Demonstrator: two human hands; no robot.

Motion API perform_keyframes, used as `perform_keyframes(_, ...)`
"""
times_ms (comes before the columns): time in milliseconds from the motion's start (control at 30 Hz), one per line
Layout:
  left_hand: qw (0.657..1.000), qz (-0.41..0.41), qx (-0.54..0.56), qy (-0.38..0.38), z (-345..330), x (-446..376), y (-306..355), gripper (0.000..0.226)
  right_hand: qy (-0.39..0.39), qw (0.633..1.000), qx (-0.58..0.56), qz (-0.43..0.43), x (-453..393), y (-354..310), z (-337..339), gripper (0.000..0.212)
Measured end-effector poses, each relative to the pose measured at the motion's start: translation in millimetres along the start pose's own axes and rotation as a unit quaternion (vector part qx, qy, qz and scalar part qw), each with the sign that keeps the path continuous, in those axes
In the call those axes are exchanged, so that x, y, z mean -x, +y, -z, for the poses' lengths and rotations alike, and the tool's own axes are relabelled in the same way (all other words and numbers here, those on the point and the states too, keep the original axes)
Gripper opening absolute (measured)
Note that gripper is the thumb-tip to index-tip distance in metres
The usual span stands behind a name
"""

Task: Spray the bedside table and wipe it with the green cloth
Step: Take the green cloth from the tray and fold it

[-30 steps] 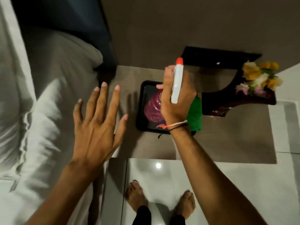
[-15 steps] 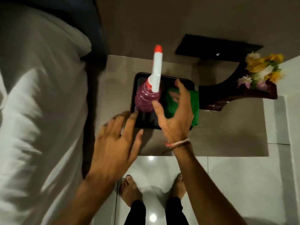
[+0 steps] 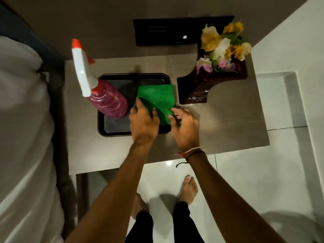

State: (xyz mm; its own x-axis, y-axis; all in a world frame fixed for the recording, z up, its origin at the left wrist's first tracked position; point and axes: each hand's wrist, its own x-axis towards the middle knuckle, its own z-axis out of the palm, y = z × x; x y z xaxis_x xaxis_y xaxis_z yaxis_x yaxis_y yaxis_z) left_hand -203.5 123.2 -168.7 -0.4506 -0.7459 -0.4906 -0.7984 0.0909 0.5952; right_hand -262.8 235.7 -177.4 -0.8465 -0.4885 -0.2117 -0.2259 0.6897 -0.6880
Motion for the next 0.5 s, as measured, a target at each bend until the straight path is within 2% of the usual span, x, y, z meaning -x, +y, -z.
perform_keyframes(100,0.996,0.062,0.056,0.027,-0.9,-16.0,7.5,0.059,0.015,0.998,-0.06,-0.029,-10.8,9.3,2.4,0.027)
perform_keyframes(200,0.97,0.128,0.208,-0.007,6.4,-20.0,6.1,0.05,-0.001,0.99,-0.128,-0.058,-12.8,13.5,4.6,0.028)
perform_keyframes(267,0.944,0.118,0.306,-0.047,12.7,-11.2,5.4,0.042,-0.009,0.978,-0.195,-0.076,-7.6,15.3,10.9,0.025)
perform_keyframes(333,0.925,0.085,0.354,-0.107,22.7,4.8,1.8,0.038,-0.005,0.954,-0.285,-0.094,3.6,17.1,20.2,0.021)
perform_keyframes(367,0.918,0.069,0.364,-0.139,28.8,13.6,0.3,0.037,-0.004,0.936,-0.334,-0.11,11.0,18.5,24.3,0.025)
perform_keyframes(400,0.912,0.059,0.37,-0.169,34.9,22.6,-2.0,0.037,-0.012,0.907,-0.397,-0.137,18.8,19.8,28.1,0.035)
perform_keyframes(433,0.908,0.048,0.367,-0.197,40.0,31.9,-3.6,0.038,-0.042,0.862,-0.476,-0.17,28.0,21.5,32.5,0.051)
perform_keyframes(500,0.909,0.019,0.334,-0.25,47.4,53.0,-1.7,0.035,-0.15,0.731,-0.635,-0.198,50.7,26.7,42.4,0.072)
